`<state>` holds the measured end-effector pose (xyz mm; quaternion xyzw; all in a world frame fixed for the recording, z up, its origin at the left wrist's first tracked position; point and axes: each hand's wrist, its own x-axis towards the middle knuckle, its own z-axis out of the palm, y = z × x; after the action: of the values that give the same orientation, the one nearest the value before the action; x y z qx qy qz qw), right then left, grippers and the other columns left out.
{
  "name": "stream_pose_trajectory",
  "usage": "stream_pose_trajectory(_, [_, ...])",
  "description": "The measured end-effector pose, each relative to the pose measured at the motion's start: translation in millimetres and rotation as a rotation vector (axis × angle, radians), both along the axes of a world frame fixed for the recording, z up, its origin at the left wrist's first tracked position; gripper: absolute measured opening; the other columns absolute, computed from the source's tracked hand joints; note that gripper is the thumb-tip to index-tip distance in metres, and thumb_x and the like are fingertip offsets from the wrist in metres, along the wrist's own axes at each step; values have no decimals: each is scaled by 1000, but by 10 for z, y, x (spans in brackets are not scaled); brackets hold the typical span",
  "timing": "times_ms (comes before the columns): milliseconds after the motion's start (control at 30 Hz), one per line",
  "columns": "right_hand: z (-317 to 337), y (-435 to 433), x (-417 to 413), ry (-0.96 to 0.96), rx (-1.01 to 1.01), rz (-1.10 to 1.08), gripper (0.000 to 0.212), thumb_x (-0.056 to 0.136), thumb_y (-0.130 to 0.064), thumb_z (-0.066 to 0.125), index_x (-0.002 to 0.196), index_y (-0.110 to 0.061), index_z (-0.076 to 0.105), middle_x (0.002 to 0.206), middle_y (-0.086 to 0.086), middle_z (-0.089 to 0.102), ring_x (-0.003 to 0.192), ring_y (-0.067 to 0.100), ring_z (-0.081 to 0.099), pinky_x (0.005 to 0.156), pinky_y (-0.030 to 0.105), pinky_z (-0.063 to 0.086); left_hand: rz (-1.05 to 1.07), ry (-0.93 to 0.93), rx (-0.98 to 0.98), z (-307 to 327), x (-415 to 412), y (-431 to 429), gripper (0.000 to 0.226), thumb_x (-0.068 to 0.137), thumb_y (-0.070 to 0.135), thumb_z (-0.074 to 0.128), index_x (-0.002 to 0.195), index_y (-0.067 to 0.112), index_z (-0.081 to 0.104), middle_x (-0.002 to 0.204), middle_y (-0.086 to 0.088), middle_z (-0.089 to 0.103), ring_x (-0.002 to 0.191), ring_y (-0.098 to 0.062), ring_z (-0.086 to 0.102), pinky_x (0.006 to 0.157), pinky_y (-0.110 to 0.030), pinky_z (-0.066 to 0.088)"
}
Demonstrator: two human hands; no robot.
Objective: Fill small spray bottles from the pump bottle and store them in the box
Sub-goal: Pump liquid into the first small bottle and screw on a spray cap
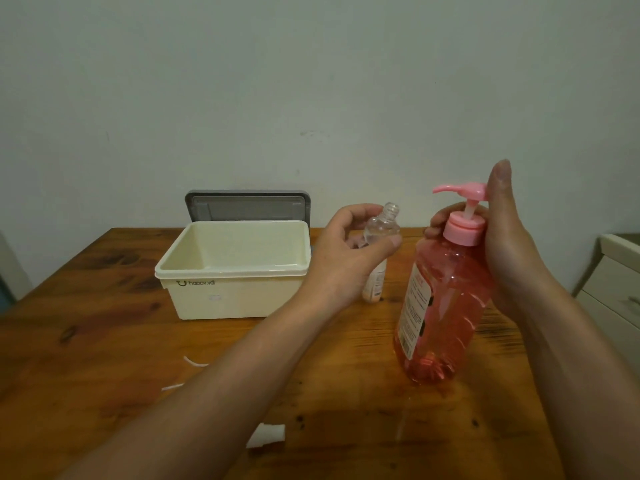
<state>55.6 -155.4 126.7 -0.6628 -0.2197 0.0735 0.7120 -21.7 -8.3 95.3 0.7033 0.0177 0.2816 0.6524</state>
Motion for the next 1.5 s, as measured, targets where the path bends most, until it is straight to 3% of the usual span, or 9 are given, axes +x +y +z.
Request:
stream_pose_trajectory(333, [-10,-40,-21,-193,-155,-254,75,74,-85,23,90,-29,70,102,-6,73,98,16,66,80,35,50,72,47,48,-166,-232,276,38,83,18,75,117,24,60,109,8,68,96,-2,62,75,-9,51])
stream_pose_trajectory(500, [42,-68,-36,-259,-67,-340,55,95,-68,23,90,-32,64,103,-8,70,99,6,63,80,25,45,122,73,54,-272,-379,452,37,82,21,75,116,26,60,105,11,67,92,0,61,70,-6,49])
stream_pose_trajectory(733, [29,-196,177,-445,17,-583,55,89,-74,27,109,-35,61,118,-16,65,113,4,57,102,39,43,181,144,74,-405,-613,685,35,83,22,74,113,31,56,103,18,60,92,2,58,65,-1,46])
stream_pose_trajectory(800, [29,-272,208,-521,14,-609,60,94,-67,38,121,-18,59,118,-1,65,109,17,59,101,47,44,193,154,80,-441,-662,728,36,83,22,73,113,31,56,105,18,60,94,2,57,65,-1,46])
stream_pose_trajectory(867, [61,-309,130,-651,12,-554,57,98,-45,52,119,8,53,116,27,59,102,30,59,98,47,47,203,169,78,-473,-703,765,36,84,23,73,113,33,55,108,17,59,97,0,56,64,-2,47])
stream_pose_trajectory(1000, [-36,-64,-381,-739,75,-472,34,95,-52,54,118,-27,59,118,-3,62,113,9,59,100,30,46,203,193,48,-529,-749,818,35,84,23,73,112,35,55,109,17,59,100,-2,56,70,-12,48])
stream_pose_trajectory(1133, [-211,293,-883,-853,47,-222,14,94,-6,61,104,-16,62,101,-4,65,94,5,62,83,15,48,214,199,33,-590,-786,866,37,83,22,73,115,31,58,110,13,62,101,-4,58,73,-13,48])
stream_pose_trajectory(1300, [-714,551,-1065,-737,-352,160,13,85,-42,52,96,-44,59,101,-19,63,95,-1,62,80,13,50,232,176,31,-669,-822,901,37,82,20,74,115,28,59,109,11,64,100,-4,59,75,-12,51])
stream_pose_trajectory(1500, [-1144,727,-1129,-752,-827,432,24,87,-57,54,109,-48,55,105,-34,50,106,-10,45,91,20,42,233,162,52,-697,-816,904,36,83,20,74,115,28,59,111,13,63,101,-2,57,79,-14,48])
